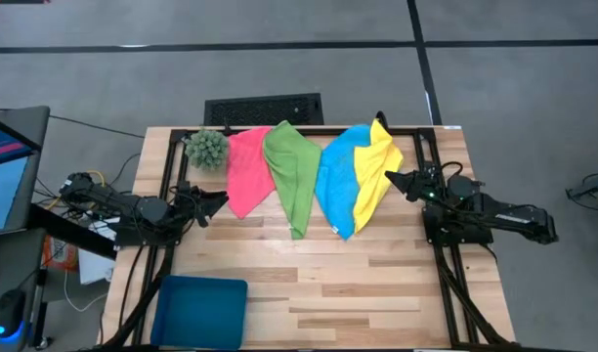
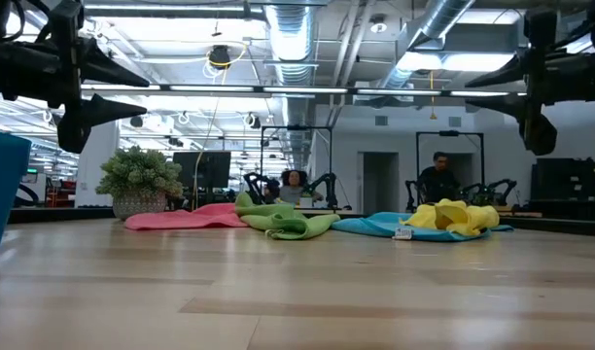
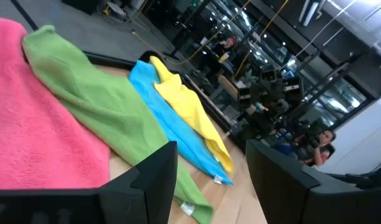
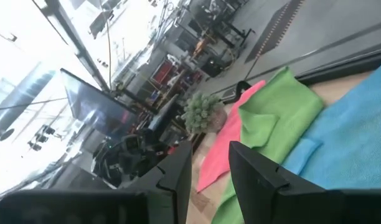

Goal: Fold microfiber towels
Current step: Fold the yellow microfiber towel

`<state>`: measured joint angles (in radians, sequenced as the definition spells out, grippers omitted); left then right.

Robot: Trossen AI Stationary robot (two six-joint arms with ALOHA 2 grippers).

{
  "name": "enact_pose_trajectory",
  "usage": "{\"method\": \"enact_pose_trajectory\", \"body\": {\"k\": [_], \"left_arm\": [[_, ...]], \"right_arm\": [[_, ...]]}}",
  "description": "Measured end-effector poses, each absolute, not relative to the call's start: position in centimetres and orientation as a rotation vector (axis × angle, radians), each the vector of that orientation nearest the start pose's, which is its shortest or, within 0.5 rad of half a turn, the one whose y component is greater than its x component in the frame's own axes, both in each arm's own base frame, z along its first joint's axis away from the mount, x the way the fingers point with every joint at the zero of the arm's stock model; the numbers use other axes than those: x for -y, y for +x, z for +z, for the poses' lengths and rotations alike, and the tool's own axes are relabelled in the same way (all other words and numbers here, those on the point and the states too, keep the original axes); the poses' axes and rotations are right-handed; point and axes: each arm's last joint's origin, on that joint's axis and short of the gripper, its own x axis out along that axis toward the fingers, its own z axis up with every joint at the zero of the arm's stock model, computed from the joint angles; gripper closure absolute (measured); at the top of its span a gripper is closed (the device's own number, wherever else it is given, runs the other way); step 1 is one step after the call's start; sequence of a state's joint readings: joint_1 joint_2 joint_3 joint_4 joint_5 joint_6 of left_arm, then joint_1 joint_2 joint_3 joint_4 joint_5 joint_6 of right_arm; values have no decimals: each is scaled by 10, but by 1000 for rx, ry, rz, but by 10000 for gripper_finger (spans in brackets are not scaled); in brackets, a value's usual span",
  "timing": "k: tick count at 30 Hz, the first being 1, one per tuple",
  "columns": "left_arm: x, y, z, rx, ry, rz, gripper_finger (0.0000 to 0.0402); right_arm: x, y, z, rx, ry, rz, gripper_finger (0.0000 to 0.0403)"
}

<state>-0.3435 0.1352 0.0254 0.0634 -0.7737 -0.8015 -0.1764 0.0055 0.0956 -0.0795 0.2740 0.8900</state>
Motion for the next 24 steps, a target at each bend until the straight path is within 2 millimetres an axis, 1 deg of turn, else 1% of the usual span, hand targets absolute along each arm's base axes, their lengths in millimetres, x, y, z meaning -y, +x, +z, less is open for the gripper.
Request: {"method": "enact_pose_trajectory", "body": {"k": [4, 8, 11, 13, 16, 19, 22, 24], "left_arm": [[14, 98, 168, 163, -877, 416, 218], [13, 98, 169, 198, -976, 421, 218], [11, 97, 172, 284, -1059, 467, 218], [10, 96, 175, 349, -1090, 511, 218], [8, 94, 185, 468, -1162, 505, 218], [6, 92, 198, 554, -1188, 425, 218], [5, 90, 208, 614, -1159, 356, 218], [4, 88, 213, 641, -1141, 344, 218]], "right_arm": [[24, 87, 189, 231, 878, -436, 272], [24, 87, 195, 291, 873, -407, 272], [24, 86, 203, 364, 857, -359, 272], [23, 85, 210, 370, 812, -340, 272], [22, 82, 228, 354, 737, -347, 272], [23, 83, 247, 261, 623, -398, 272], [26, 91, 269, 139, 524, -488, 271], [29, 100, 285, 45, 450, -524, 272]]}}
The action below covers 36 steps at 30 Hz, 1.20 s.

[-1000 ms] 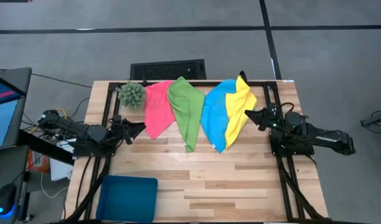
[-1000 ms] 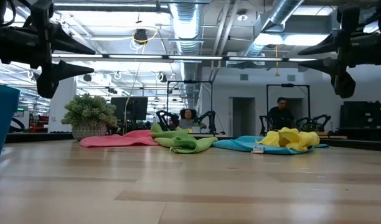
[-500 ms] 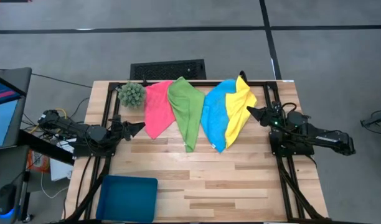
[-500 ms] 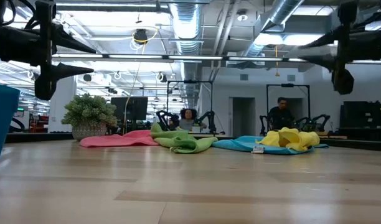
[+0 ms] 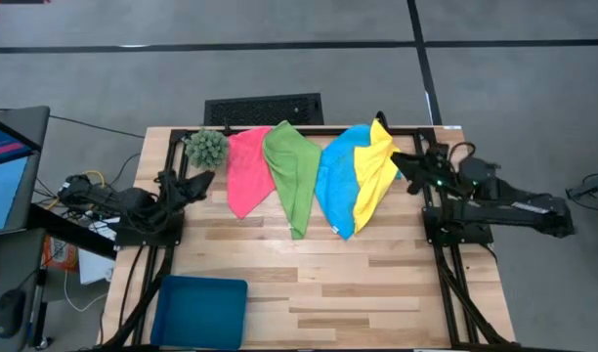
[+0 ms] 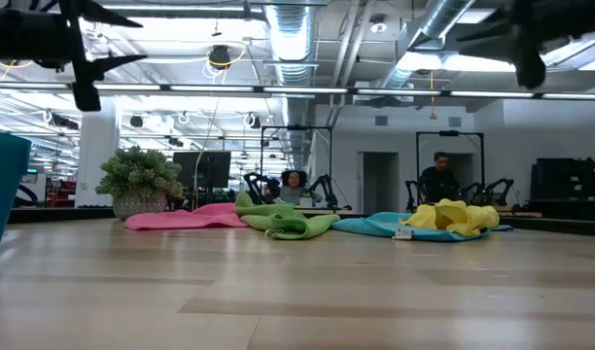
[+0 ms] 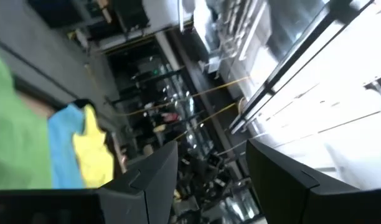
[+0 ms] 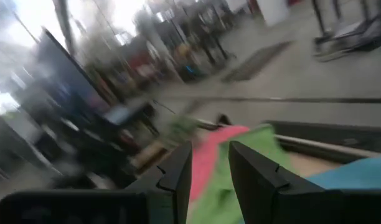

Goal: Fold microfiber towels
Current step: Fold the yellow microfiber towel

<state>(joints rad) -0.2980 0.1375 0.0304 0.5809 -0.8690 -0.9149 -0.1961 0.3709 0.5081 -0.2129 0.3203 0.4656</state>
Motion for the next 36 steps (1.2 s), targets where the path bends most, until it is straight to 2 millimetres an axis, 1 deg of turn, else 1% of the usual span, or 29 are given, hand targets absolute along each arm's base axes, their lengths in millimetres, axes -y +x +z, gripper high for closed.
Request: {"method": "enact_pose_trajectory", "body": {"k": [3, 5, 7, 9, 12, 16, 21, 24, 26, 28, 32, 36], "left_arm": [[2, 87, 222, 651, -1112, 370, 218], [2, 88, 228, 620, -1080, 409, 218], [2, 91, 233, 570, -1043, 445, 218], [1, 94, 242, 534, -1014, 471, 218], [2, 103, 254, 469, -968, 495, 216], [2, 118, 276, 379, -899, 522, 205], [-3, 136, 302, 299, -835, 546, 188], [-7, 145, 315, 245, -804, 512, 182], [-9, 150, 321, 205, -788, 496, 182], [-11, 155, 324, 179, -781, 488, 182], [-15, 161, 325, 159, -774, 496, 182], [-18, 167, 321, 137, -764, 516, 182]], "right_arm": [[36, 120, 305, -79, 354, -557, 272], [41, 135, 317, -149, 312, -579, 272], [48, 153, 323, -226, 277, -600, 271], [56, 173, 324, -286, 257, -617, 272], [66, 200, 320, -379, 232, -611, 272], [78, 227, 313, -430, 243, -579, 272], [91, 264, 290, -519, 302, -541, 272], [92, 281, 270, -600, 333, -508, 272], [91, 284, 260, -672, 348, -504, 271], [88, 281, 251, -761, 376, -515, 272], [80, 262, 240, -974, 454, -578, 271], [64, 245, 239, -1125, 507, -625, 266]]}}
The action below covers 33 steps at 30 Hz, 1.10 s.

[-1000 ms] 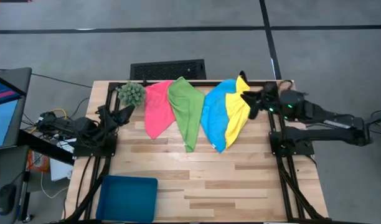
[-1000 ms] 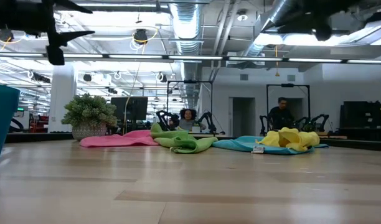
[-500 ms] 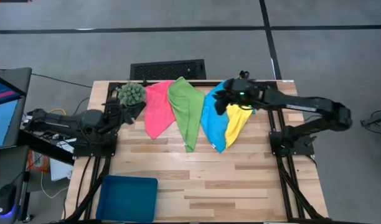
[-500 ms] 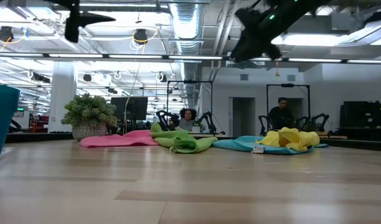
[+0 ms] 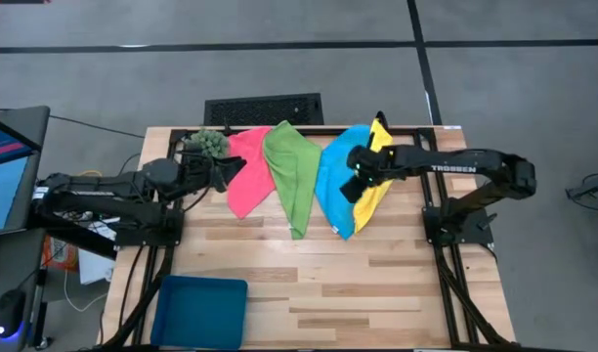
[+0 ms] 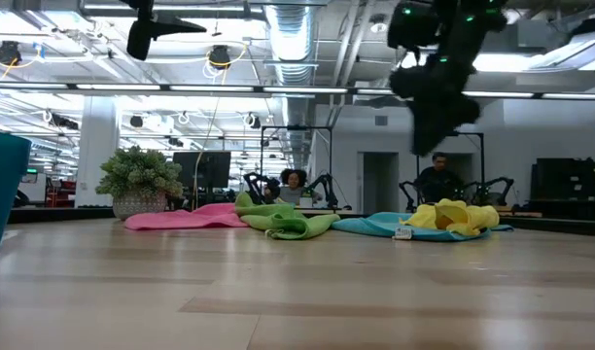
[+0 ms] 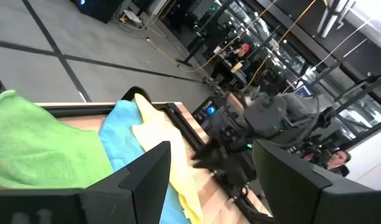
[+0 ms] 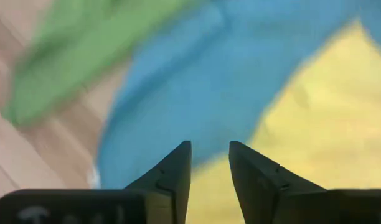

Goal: Fold microfiber towels
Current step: Fold the yellow microfiber towel

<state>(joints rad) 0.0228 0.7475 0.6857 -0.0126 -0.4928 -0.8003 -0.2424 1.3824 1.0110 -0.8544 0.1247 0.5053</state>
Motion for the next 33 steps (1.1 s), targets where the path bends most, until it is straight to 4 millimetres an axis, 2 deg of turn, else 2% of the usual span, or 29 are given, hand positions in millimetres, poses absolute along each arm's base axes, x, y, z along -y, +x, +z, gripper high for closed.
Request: {"method": "enact_pose_trajectory", "body": {"k": [5, 8, 13, 15, 22, 26, 29, 33], "left_arm": [[-23, 174, 318, 133, -767, 544, 182], [-27, 176, 318, 146, -780, 533, 182], [-33, 178, 321, 170, -819, 483, 182], [-35, 178, 321, 167, -817, 478, 182], [-39, 177, 320, 147, -815, 453, 182], [-41, 177, 320, 148, -816, 457, 182], [-42, 177, 319, 144, -815, 468, 182], [-44, 176, 319, 147, -814, 480, 182]], "right_arm": [[46, 232, 241, -1190, 479, -753, 243], [53, 232, 242, -1150, 472, -818, 221], [94, 231, 251, -1065, 575, -795, 185], [113, 226, 253, -1050, 568, -786, 176], [159, 208, 256, -1088, 238, -637, 180], [181, 197, 259, -1051, 161, -607, 189], [197, 192, 250, -1072, 191, -645, 196], [222, 179, 231, -1091, 371, -765, 201]]}}
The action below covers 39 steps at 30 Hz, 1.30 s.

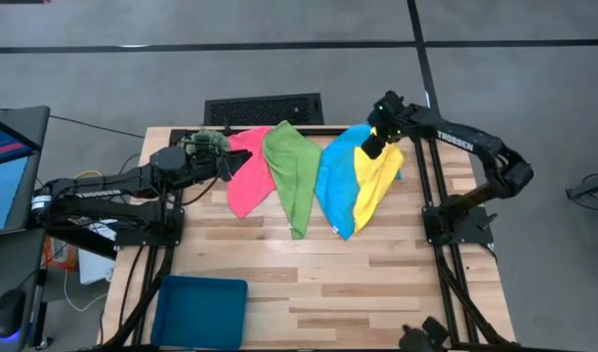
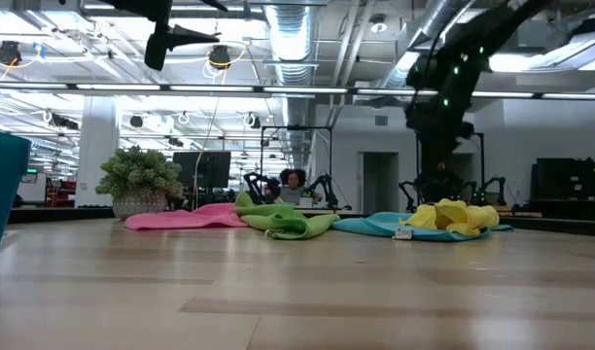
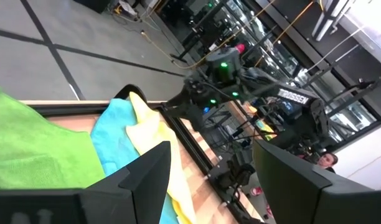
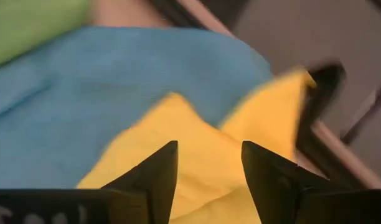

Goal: Fold microfiber towels
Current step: Fold the yellow microfiber towel

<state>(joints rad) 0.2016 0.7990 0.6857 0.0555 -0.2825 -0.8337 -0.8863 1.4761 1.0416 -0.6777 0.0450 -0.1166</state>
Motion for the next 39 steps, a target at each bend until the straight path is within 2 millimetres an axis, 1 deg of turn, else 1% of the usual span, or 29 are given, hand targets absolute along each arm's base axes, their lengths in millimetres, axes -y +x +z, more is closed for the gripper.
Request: {"method": "enact_pose_trajectory", "body": {"k": [2, 4, 7, 13, 17, 21, 24, 29, 34, 39], "left_arm": [[-45, 176, 319, 149, -814, 484, 182], [-46, 176, 319, 151, -814, 488, 182], [-47, 176, 319, 153, -814, 493, 182], [-50, 175, 319, 170, -841, 509, 182], [-53, 174, 319, 180, -855, 521, 182], [-56, 173, 319, 188, -854, 538, 182], [-57, 172, 319, 192, -854, 547, 182], [-60, 171, 319, 199, -853, 562, 182], [-63, 171, 319, 206, -852, 577, 182], [-63, 170, 319, 207, -852, 579, 182]], "right_arm": [[233, 174, 220, -1103, 462, -833, 202], [243, 168, 213, -1094, 514, -879, 201], [253, 164, 201, -1102, 551, -907, 199], [275, 160, 185, -1093, 572, -947, 203], [294, 163, 186, -1094, 561, -952, 204], [314, 168, 195, -1075, 522, -983, 204], [324, 170, 196, -1070, 513, -989, 205], [330, 175, 192, -1099, 494, -963, 204], [327, 182, 180, -1153, 505, -923, 207], [323, 187, 178, -1173, 486, -896, 206]]}}
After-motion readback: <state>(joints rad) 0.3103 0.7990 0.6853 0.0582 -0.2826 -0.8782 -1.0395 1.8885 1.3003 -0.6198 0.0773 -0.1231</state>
